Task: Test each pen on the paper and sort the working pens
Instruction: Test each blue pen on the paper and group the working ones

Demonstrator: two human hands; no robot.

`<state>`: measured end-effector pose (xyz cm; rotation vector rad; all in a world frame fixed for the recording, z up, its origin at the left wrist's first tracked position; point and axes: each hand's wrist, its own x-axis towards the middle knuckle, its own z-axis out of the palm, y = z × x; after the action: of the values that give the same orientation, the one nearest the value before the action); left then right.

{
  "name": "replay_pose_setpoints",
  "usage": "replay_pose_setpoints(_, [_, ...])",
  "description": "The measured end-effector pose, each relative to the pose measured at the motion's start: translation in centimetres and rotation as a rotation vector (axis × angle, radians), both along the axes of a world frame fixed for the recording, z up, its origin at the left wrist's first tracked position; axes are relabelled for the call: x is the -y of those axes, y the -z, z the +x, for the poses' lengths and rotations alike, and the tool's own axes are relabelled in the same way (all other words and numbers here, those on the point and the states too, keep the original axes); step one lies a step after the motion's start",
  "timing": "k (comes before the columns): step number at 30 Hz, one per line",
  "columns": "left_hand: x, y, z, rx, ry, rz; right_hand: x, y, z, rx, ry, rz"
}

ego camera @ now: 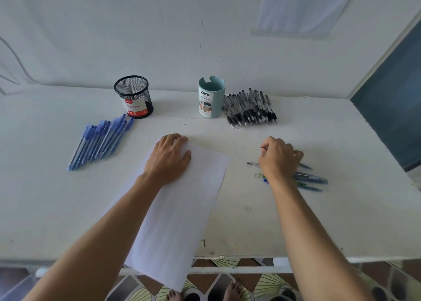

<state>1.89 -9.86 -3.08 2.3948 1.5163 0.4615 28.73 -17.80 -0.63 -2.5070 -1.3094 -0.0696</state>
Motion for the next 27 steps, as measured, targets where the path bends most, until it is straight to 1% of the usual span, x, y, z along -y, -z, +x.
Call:
replay_pose_setpoints(3, [0.1,-0.1,0.0,0.002,0.002,-0.002,-1.8,-0.9,-2.4,0.041,-0.108,0.152])
replay_pose_setpoints(6, [0.1,0.0,0.0,0.008,0.012,-0.002,-3.6,-2.7,-5.5,0.071,-0.274,0.303])
replay_pose_setpoints(8, [0.0,0.1,-0.2,0.030,0.014,-0.010,-4.4,-3.7,-7.6,0.050,-0.399,0.327])
replay_pose_setpoints(10, [-0.2,0.1,-0.3,0.079,0.007,-0.025,-5.0,-4.1,-9.5,-0.079,-0.463,0.280])
replay_pose_setpoints(12, [-0.2,-0.1,-0.4,0.189,-0.016,-0.031,-5.3,-3.9,-11.0,-0.232,-0.464,0.209])
replay_pose_setpoints(15, [-0.2,-0.6,-0.8,0.382,-0.064,-0.017,-5.1,-3.0,-12.1,-0.440,-0.409,0.104])
replay_pose_setpoints(17, [0.0,-0.9,-1.2,0.437,-0.076,-0.037,-4.8,-1.9,-12.2,-0.532,-0.366,0.042])
replay_pose_setpoints(19, [-0.1,-0.8,-1.4,0.425,-0.069,-0.053,-4.4,-1.1,-12.1,-0.536,-0.363,0.005])
replay_pose_setpoints(22, [-0.1,-0.4,-1.3,0.362,-0.005,-0.040,-4.0,-0.7,-11.9,-0.560,-0.405,0.028])
replay_pose_setpoints(25, [0.1,0.2,-1.3,0.225,0.047,0.004,-3.5,-0.4,-11.3,-0.576,-0.429,0.107])
replay_pose_setpoints(27, [0.1,0.1,-1.4,0.129,0.099,-0.022,-2.9,0.1,-10.4,-0.531,-0.437,0.152])
